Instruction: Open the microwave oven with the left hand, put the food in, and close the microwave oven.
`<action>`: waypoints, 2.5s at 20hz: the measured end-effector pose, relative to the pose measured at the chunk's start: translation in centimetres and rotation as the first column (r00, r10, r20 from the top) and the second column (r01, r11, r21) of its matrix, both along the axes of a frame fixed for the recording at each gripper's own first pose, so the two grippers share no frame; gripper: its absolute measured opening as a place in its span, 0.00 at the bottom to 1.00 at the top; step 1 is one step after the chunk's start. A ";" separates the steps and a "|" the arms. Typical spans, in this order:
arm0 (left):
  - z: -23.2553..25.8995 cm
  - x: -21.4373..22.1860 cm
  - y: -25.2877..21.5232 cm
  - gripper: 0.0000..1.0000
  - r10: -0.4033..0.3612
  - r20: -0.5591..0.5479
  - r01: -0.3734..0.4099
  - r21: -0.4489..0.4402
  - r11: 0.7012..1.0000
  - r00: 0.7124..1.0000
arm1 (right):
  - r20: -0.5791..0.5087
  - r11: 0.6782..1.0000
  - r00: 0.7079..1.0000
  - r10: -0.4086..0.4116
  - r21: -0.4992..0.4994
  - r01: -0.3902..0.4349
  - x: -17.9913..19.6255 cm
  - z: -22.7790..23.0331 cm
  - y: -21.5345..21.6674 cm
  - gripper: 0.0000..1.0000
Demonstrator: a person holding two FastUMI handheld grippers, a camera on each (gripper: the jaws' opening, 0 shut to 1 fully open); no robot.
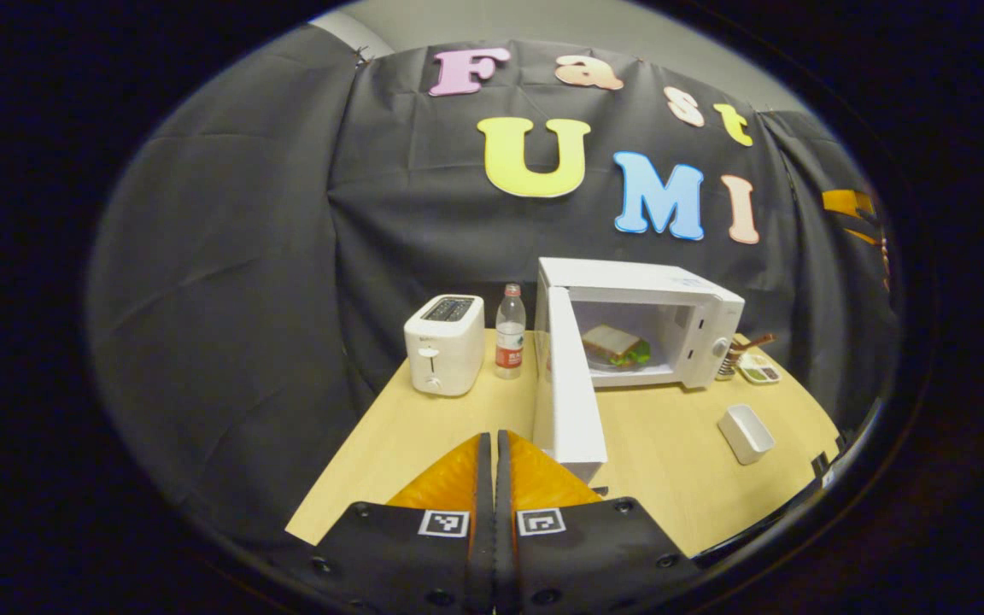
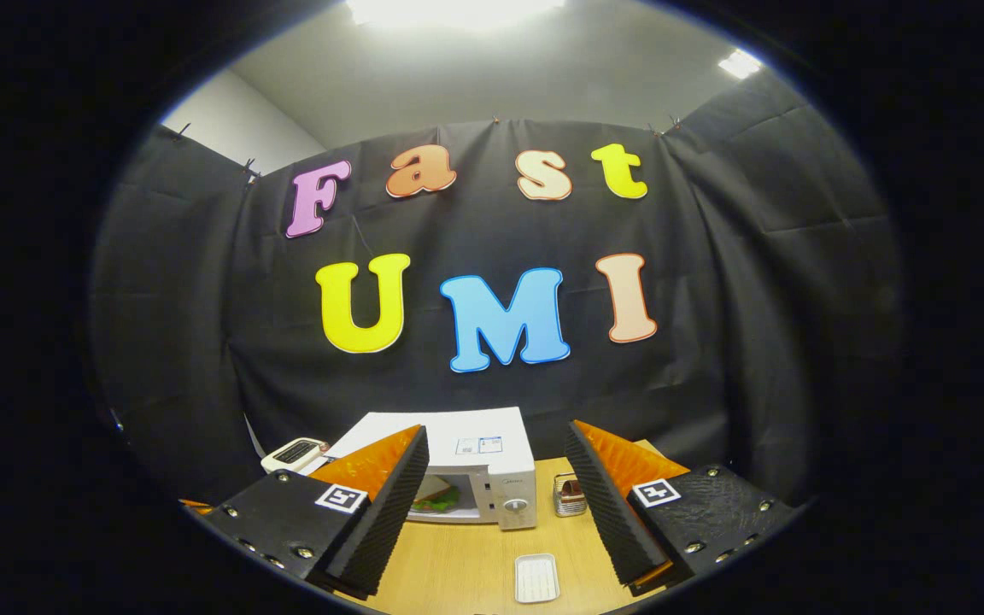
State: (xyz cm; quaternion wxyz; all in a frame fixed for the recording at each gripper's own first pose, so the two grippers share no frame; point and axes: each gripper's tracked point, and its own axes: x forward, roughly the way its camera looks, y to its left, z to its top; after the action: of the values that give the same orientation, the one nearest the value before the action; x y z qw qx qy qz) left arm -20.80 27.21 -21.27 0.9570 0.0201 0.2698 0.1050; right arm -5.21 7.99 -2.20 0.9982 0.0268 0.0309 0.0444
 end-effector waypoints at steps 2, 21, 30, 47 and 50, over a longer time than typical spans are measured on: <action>-0.3 0.3 -0.9 0.07 -0.021 -0.014 0.021 -0.003 1.000 1.000 | -0.002 1.000 1.000 -0.001 -0.005 0.001 0.4 0.0 -0.4 0.97; -2.7 5.8 -19.6 0.07 -0.245 -0.036 0.232 -0.206 0.951 0.969 | -0.031 1.000 0.999 -0.013 0.016 0.014 5.5 -1.2 -6.4 0.97; -3.8 12.1 -26.8 0.06 -0.359 -0.026 0.346 -0.219 0.913 0.933 | 0.044 1.000 0.999 -0.020 0.000 0.020 6.3 0.4 -9.8 0.97; -6.2 23.2 -33.2 0.07 -0.385 -0.002 0.369 -0.280 0.886 0.923 | 0.016 0.996 0.996 -0.089 0.018 0.089 7.9 -1.0 -15.4 0.97; -6.3 24.5 -33.3 0.07 -0.389 -0.001 0.373 -0.283 0.884 0.921 | 0.011 0.994 0.994 -0.105 0.010 0.105 8.1 -1.3 -16.4 0.97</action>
State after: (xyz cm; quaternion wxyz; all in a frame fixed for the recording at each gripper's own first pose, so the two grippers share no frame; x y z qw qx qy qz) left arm 3.73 -6.13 -27.59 0.9440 -0.0587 0.3000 -0.1244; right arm 2.88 -8.38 -3.55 0.9992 0.0330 0.0234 -0.0077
